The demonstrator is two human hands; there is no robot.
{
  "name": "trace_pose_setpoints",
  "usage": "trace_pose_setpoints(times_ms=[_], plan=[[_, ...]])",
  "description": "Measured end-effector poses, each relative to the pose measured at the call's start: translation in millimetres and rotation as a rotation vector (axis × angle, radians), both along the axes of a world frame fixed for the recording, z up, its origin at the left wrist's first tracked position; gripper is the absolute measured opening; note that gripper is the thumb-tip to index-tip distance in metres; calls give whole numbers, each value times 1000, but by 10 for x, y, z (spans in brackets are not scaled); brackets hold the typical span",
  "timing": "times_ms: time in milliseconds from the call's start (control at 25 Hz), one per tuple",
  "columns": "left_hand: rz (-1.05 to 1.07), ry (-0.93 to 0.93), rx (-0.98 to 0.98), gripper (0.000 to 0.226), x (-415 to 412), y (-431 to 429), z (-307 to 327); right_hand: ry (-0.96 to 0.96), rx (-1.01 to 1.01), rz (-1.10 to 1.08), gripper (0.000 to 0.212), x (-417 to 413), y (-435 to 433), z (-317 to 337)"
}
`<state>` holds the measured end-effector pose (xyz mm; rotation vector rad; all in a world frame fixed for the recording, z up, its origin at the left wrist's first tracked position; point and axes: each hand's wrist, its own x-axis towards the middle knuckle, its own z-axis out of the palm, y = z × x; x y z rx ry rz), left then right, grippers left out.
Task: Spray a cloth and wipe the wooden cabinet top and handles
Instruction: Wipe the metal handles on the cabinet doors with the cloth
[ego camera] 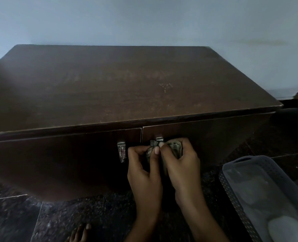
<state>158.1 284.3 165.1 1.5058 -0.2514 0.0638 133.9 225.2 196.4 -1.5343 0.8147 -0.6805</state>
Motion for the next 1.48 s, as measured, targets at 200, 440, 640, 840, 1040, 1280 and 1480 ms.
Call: trace_pose_setpoints(times_ms=[200,440,640,840,1040,1280,1480], plan=[[4,6,40,20,38,-17,36,65,67,-28,8,58,-46,48],[17,35,26,17,-91,11,-35,98,148,6,12,-1,-45,7],[5,32,2,14,-76,14,-164,-19,99,23,13,-94,6,-163],[-11,69,-41,23,-57,21,-376,-59,19,-27,13,-126,94,-447],[-25,100,-22,24,13,2,-455,-16,-41,-56,18,-59,88,-565],[32,48,76,28,-54,195,-415,111,120,-75,14,-95,235,-470],[119,7,-2,27,-66,482,-302,-1,233,163,12,-150,493,-301]])
